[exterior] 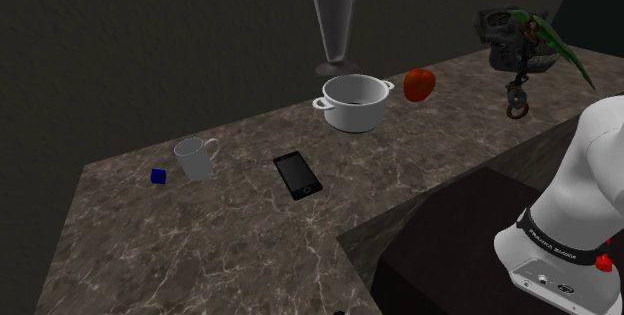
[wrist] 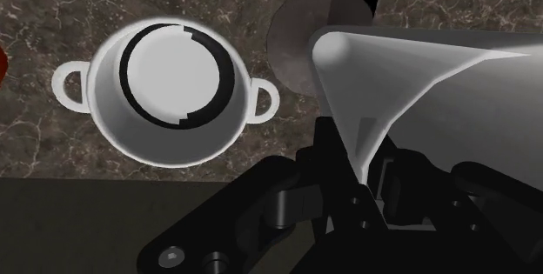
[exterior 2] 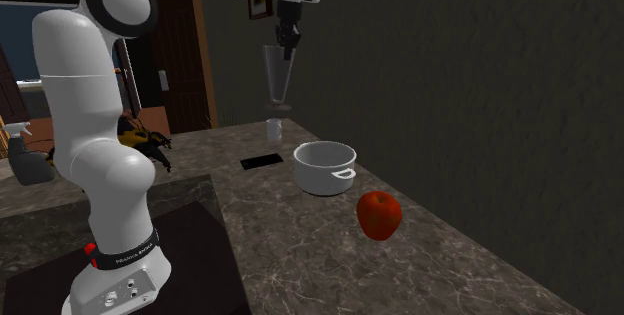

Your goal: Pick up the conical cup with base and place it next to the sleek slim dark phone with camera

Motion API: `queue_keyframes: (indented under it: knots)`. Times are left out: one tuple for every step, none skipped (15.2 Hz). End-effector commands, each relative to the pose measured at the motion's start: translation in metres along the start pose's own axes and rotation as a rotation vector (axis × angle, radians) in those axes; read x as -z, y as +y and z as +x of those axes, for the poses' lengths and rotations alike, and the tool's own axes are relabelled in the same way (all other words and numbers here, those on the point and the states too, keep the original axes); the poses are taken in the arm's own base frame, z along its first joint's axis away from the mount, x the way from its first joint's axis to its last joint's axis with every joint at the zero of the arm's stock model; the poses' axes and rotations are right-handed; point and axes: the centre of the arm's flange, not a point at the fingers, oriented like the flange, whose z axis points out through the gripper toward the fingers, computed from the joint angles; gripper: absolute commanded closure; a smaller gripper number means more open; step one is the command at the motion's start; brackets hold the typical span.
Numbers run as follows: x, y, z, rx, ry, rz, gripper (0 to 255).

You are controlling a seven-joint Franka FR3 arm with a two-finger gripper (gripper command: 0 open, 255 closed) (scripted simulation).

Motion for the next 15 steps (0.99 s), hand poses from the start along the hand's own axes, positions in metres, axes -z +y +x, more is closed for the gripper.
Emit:
queue_keyframes:
  knots:
    - [-0.005, -0.033, 0.006, -0.001, 0.001, 0.001, 255]
    - [-0.01, -0.032, 0.006, -0.001, 0.001, 0.001, 255]
    - [-0.016, -0.031, 0.006, -0.001, 0.001, 0.001, 255]
    - [-0.021, -0.029, 0.006, -0.001, 0.001, 0.001, 255]
    - [-0.026, -0.028, 0.007, -0.001, 0.001, 0.001, 255]
    - [-0.031, -0.027, 0.007, -0.001, 0.001, 0.001, 255]
    - [-0.036, -0.026, 0.007, -0.001, 0.001, 0.001, 255]
    - [-0.041, -0.025, 0.007, -0.001, 0.001, 0.001, 255]
    - [-0.047, -0.024, 0.007, -0.001, 0.001, 0.001, 255]
    - [-0.052, -0.023, 0.007, -0.001, 0.001, 0.001, 255]
    - [-0.057, -0.022, 0.008, -0.001, 0.001, 0.001, 255]
    - [-0.062, -0.021, 0.008, -0.001, 0.001, 0.001, 255]
    - [-0.067, -0.02, 0.008, -0.001, 0.001, 0.001, 255]
    - [-0.072, -0.019, 0.008, -0.001, 0.001, 0.001, 255]
    - [-0.078, -0.018, 0.008, -0.001, 0.001, 0.001, 255]
